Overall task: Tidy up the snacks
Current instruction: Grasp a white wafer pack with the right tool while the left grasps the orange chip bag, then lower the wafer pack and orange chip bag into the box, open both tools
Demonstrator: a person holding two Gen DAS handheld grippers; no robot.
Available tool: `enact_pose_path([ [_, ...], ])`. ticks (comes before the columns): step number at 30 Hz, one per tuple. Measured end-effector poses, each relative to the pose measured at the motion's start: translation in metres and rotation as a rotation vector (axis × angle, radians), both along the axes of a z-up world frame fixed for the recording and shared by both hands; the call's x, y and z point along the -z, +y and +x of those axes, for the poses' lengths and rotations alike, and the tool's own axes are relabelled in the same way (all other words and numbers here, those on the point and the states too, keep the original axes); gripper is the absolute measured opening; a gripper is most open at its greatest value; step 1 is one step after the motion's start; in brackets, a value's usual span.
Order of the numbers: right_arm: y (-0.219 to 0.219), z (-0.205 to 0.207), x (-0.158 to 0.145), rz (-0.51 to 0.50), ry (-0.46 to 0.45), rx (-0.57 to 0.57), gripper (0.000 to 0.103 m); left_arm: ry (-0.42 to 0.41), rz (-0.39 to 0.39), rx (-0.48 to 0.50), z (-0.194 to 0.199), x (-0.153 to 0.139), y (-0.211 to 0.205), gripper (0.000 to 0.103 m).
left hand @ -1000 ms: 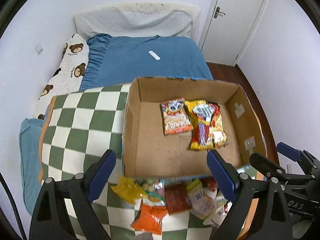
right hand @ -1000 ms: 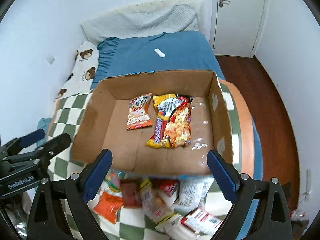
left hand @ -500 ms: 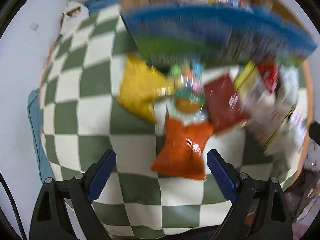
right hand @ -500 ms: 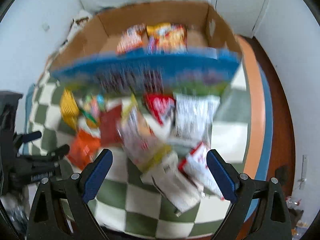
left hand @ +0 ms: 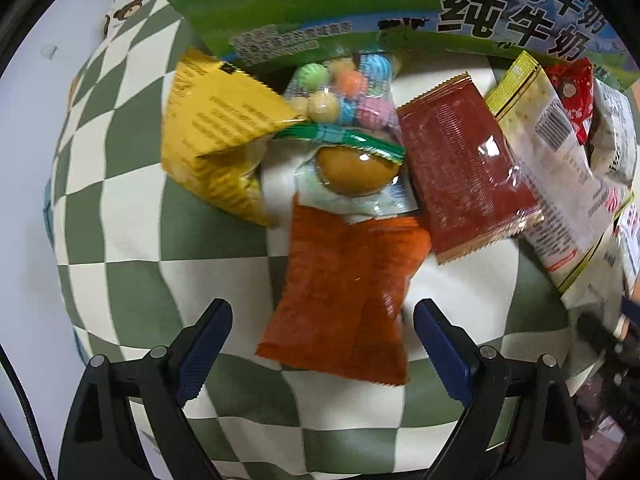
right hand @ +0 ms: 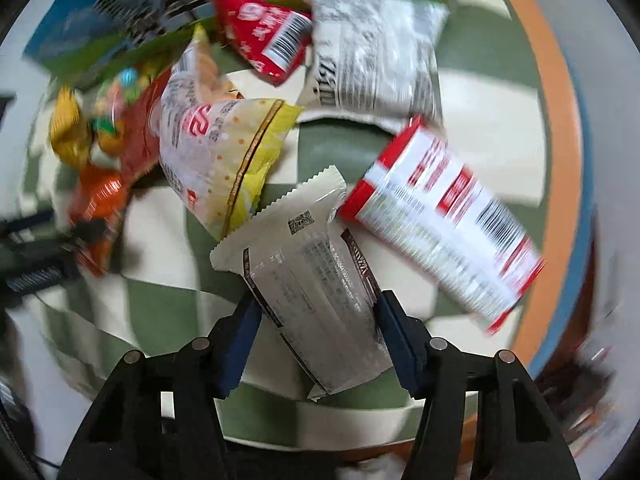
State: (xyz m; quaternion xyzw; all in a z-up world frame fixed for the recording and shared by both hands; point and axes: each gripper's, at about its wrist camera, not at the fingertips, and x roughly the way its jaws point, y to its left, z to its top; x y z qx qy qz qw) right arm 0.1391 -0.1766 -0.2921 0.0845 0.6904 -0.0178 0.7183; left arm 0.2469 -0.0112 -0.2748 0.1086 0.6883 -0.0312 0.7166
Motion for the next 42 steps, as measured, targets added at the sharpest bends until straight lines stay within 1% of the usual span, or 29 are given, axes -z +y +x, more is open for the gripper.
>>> enact_pose_path([
  [2, -0.004, -0.003, 0.004, 0.045, 0.008, 0.044, 0.063, 0.01, -0.028, -0.014, 0.0, 0.005, -0.002, 0.075],
  [3, -0.006, -0.003, 0.006, 0.06, 0.012, 0.066, 0.063, 0.025, -0.036, -0.027, 0.001, 0.008, -0.001, 0.061],
  [4, -0.007, -0.004, 0.007, 0.064, 0.014, 0.073, 0.063, 0.035, -0.04, -0.038, 0.002, 0.009, -0.001, 0.057],
  [5, -0.008, -0.005, 0.007, 0.067, 0.012, 0.081, 0.063, 0.032, -0.055, -0.049, -0.001, 0.008, 0.0, 0.056],
  [7, -0.008, -0.011, 0.008, 0.068, 0.005, 0.087, 0.062, 0.028, -0.061, -0.057, -0.009, 0.007, 0.004, 0.054],
  [9, -0.01, -0.019, 0.013, 0.094, 0.027, 0.115, 0.062, 0.054, -0.076, -0.077, -0.024, 0.01, 0.01, 0.054],
  [12, -0.009, -0.037, 0.028, 0.17, 0.071, 0.161, 0.062, 0.093, -0.116, -0.119, -0.045, 0.015, 0.016, 0.054],
  [15, -0.012, -0.048, 0.043, 0.247, 0.115, 0.229, 0.066, 0.13, -0.137, -0.138, -0.062, 0.028, 0.015, 0.055],
  [16, -0.013, -0.051, 0.046, 0.26, 0.125, 0.244, 0.069, 0.141, -0.137, -0.139, -0.064, 0.033, 0.015, 0.056],
  [17, -0.014, -0.052, 0.047, 0.265, 0.129, 0.248, 0.07, 0.147, -0.134, -0.135, -0.065, 0.038, 0.014, 0.056],
  [19, -0.012, -0.054, 0.046, 0.241, 0.12, 0.217, 0.07, 0.145, -0.133, -0.126, -0.065, 0.042, 0.014, 0.058],
  [22, 0.004, -0.047, 0.033, 0.141, 0.083, 0.125, 0.072, 0.142, -0.124, -0.117, -0.065, 0.048, 0.015, 0.058],
  [24, 0.015, -0.047, 0.033, 0.089, 0.075, 0.08, 0.072, 0.13, -0.111, -0.112, -0.064, 0.05, 0.012, 0.058],
  [25, 0.02, -0.049, 0.036, 0.065, 0.073, 0.059, 0.072, 0.12, -0.107, -0.112, -0.066, 0.048, 0.01, 0.056],
  [27, 0.025, -0.052, 0.038, 0.018, 0.054, 0.038, 0.066, 0.095, -0.097, -0.102, -0.063, 0.043, 0.004, 0.052],
  [28, 0.027, -0.053, 0.037, 0.009, 0.042, 0.033, 0.058, 0.082, -0.093, -0.09, -0.069, 0.04, -0.002, 0.05],
  [29, 0.028, -0.055, 0.036, 0.006, 0.034, 0.032, 0.058, 0.068, -0.089, -0.076, -0.077, 0.036, -0.011, 0.049],
  [30, 0.028, -0.057, 0.034, 0.009, 0.028, 0.036, 0.058, 0.063, -0.091, -0.071, -0.078, 0.031, -0.013, 0.049],
  [34, 0.027, -0.061, 0.018, 0.057, -0.003, 0.048, 0.057, 0.059, -0.131, -0.068, -0.081, 0.014, -0.016, 0.048],
  [35, 0.025, -0.063, 0.01, 0.082, -0.011, 0.055, 0.057, 0.056, -0.142, -0.069, -0.078, 0.008, -0.014, 0.048],
  [37, 0.019, -0.061, -0.005, 0.111, -0.029, 0.053, 0.057, 0.037, -0.19, -0.073, -0.078, -0.013, -0.016, 0.048],
  [38, 0.017, -0.061, -0.019, 0.134, -0.048, 0.053, 0.057, 0.028, -0.208, -0.075, -0.077, -0.02, -0.017, 0.048],
  [40, 0.013, -0.057, -0.043, 0.166, -0.079, 0.049, 0.057, -0.009, -0.258, -0.077, -0.073, -0.048, -0.019, 0.048],
  [42, 0.008, -0.05, -0.075, 0.194, -0.132, 0.046, 0.057, -0.057, -0.317, -0.08, -0.065, -0.081, -0.023, 0.048],
])
